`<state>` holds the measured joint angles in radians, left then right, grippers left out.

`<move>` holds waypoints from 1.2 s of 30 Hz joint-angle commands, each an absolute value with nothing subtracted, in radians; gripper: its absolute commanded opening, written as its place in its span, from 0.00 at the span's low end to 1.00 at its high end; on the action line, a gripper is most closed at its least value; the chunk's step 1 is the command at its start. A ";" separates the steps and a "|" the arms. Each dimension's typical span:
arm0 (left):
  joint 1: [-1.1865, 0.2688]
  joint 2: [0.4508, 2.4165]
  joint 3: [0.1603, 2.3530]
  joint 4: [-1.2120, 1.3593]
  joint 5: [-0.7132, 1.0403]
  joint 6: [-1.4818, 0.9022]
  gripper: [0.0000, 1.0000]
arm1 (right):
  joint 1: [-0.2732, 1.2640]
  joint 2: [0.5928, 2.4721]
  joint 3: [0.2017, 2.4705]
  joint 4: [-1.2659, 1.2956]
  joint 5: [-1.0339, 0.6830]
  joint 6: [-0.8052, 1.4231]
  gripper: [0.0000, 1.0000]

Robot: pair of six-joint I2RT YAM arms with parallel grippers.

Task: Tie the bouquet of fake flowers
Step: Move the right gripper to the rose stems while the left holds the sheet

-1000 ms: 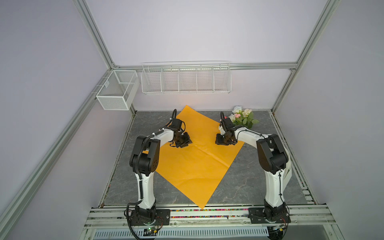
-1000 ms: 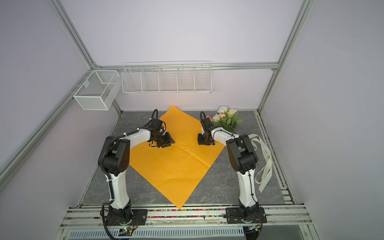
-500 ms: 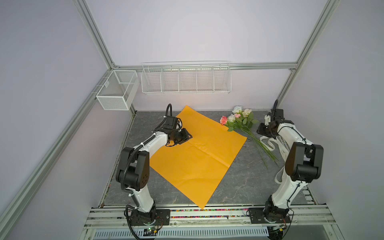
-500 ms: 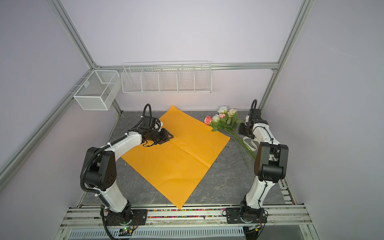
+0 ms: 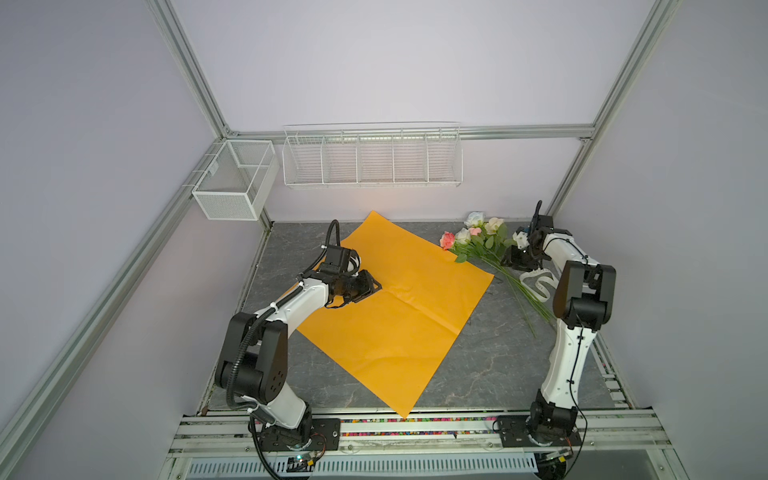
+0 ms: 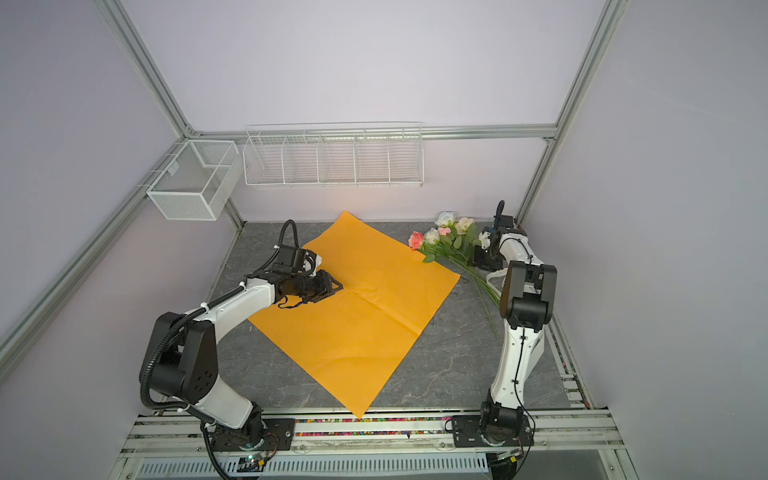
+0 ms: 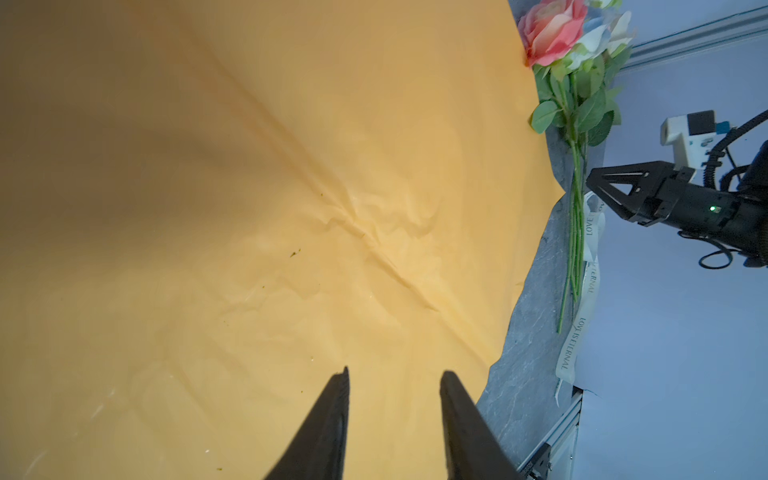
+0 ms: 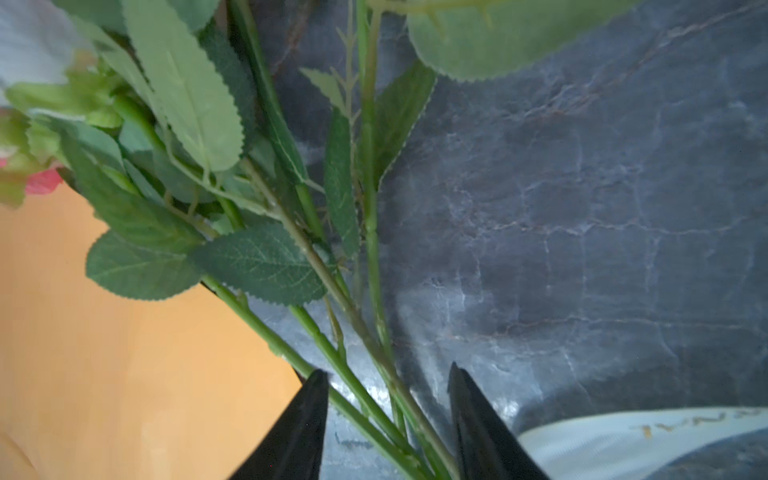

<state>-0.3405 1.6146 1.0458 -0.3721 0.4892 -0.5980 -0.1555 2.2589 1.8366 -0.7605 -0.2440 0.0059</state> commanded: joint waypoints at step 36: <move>-0.341 1.555 1.014 -0.370 0.497 -0.599 0.37 | -0.104 2.188 1.800 -0.851 -0.202 0.006 0.20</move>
<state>-0.3405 1.5852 1.0252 -0.3740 0.4919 -0.6006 -0.1314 2.1288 1.7638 -0.8074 -0.2462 0.0299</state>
